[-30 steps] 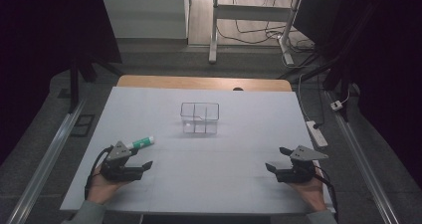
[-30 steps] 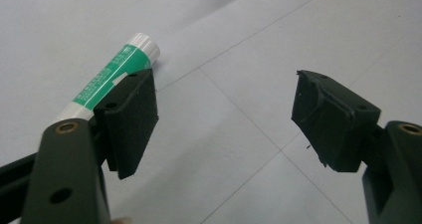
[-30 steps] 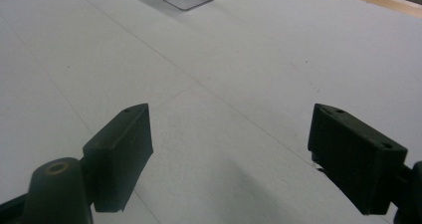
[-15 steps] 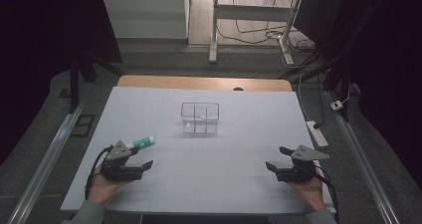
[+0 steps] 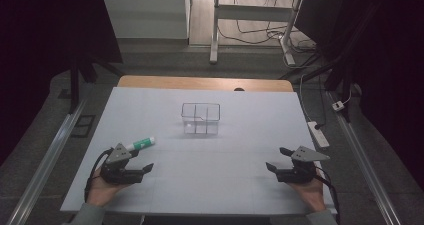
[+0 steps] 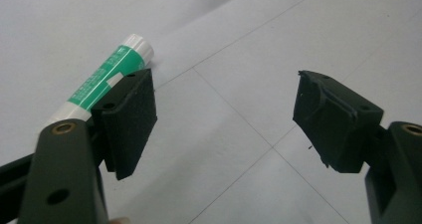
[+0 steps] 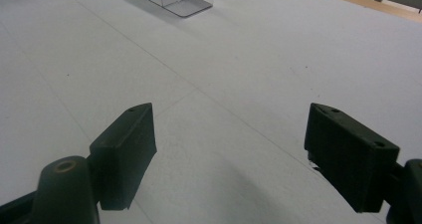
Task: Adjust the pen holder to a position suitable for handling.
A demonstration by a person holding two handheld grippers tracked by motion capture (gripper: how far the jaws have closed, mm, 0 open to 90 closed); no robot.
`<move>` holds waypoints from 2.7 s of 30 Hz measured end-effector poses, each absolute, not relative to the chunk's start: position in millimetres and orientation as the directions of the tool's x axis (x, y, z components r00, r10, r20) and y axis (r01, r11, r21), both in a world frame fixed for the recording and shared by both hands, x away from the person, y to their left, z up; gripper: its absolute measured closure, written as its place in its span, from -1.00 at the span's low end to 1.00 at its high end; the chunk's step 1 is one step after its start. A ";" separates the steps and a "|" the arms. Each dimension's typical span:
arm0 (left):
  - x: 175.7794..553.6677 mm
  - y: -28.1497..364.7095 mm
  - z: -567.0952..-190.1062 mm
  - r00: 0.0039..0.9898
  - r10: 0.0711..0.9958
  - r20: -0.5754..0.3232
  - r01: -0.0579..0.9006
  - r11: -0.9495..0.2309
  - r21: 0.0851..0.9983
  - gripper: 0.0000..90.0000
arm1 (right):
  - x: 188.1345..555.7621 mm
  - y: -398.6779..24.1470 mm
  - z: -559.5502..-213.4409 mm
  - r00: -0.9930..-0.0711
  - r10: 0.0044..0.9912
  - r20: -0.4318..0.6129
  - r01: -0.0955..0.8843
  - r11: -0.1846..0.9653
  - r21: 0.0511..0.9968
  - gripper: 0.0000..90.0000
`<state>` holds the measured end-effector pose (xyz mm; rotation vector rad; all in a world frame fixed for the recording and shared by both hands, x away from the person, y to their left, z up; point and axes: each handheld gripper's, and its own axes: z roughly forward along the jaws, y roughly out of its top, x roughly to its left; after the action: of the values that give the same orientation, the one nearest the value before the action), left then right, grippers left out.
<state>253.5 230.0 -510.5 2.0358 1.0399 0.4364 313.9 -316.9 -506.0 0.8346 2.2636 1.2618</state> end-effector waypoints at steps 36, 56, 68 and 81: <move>271.0 235.9 -475.9 0.634 0.773 0.032 0.519 -0.456 0.723 -0.45 | 314.1 -314.0 -509.9 -0.744 0.664 -0.077 0.304 0.439 0.846 -0.54; 285.1 243.2 -441.5 0.654 0.746 0.126 0.512 -0.560 0.651 -0.46 | 316.1 -313.4 -510.9 -0.747 0.661 -0.070 0.304 0.433 0.848 -0.54; 292.8 259.2 -439.6 0.628 0.770 0.115 0.542 -0.538 0.645 -0.47 | 319.5 -313.3 -511.9 -0.748 0.661 -0.063 0.310 0.432 0.847 -0.53; 297.5 263.6 -431.2 0.623 0.769 0.142 0.560 -0.566 0.606 -0.47 | 325.6 -309.0 -511.9 -0.760 0.647 -0.066 0.299 0.438 0.848 -0.52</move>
<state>297.5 263.6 -431.2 2.3321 1.0429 0.5406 325.6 -309.0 -511.9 0.8033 2.3138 1.2499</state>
